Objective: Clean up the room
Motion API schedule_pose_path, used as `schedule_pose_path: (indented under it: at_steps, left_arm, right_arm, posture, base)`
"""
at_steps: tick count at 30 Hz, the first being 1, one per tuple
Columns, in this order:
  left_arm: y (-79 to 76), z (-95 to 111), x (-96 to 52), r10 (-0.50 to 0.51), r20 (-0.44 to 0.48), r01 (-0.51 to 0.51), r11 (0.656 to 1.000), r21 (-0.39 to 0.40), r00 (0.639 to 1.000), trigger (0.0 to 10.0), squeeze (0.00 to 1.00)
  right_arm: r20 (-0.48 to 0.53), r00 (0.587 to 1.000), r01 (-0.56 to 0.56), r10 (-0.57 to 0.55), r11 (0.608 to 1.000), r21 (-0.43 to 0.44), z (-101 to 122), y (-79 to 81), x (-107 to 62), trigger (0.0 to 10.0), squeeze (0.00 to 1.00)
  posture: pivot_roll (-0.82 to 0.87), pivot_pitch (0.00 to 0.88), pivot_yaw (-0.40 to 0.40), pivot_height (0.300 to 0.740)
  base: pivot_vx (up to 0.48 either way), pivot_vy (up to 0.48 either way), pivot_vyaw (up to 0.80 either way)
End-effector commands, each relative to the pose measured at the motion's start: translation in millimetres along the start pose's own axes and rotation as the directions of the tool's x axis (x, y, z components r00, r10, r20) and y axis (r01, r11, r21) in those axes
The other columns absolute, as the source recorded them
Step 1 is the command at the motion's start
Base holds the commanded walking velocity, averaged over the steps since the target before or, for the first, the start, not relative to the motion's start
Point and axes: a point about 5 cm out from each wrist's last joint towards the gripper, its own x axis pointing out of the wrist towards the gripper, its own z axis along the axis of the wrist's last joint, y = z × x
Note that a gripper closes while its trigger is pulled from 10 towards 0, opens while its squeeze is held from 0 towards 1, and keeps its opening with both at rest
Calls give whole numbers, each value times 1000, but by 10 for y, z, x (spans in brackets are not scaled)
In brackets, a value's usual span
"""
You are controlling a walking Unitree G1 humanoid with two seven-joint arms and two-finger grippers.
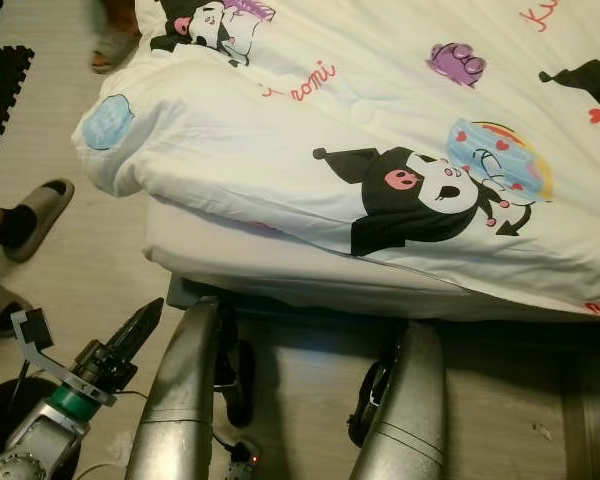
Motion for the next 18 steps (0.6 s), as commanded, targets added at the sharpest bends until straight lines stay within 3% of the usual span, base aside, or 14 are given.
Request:
schedule_pose_path:
  at_steps: [1, 4, 9, 14, 18]
  left_arm:
    - [109, -8, -131, 61, 4, -61, 998, -8, 998, 10000, 0]
    - [123, -24, -120, 60, 8, -60, 998, -13, 998, 10000, 0]
    - [129, -48, -105, 56, 8, -56, 998, -19, 998, 10000, 0]
    - [144, -135, 4, 30, -15, -31, 999, -38, 999, 10000, 0]
    - [151, -149, 31, 25, -22, -26, 999, -41, 999, 10000, 0]
  right_arm:
    - [-65, 992, 101, -111, 985, -137, -102, -252, 22, 10000, 1000]
    - [-74, 989, 108, -125, 974, -199, -31, -331, 11, 10000, 1000]
    - [-92, 988, 102, -124, 972, -212, -9, -376, -3, 10000, 1000]
    - [-299, 954, -99, 10, 954, -284, -242, -383, -155, 10000, 1000]
    - [-356, 934, -152, 29, 934, -323, -321, -425, -228, 10000, 1000]
  posture:
    - [-68, 295, 149, 576]
    - [-86, 288, 138, 576]
    - [-109, 280, 133, 576]
    - [-169, 269, 123, 576]
    - [-191, 268, 130, 576]
  base:
    - [0, 0, 0]
    - [0, 0, 0]
    - [0, 0, 0]
    - [0, 0, 0]
    - [0, 0, 0]
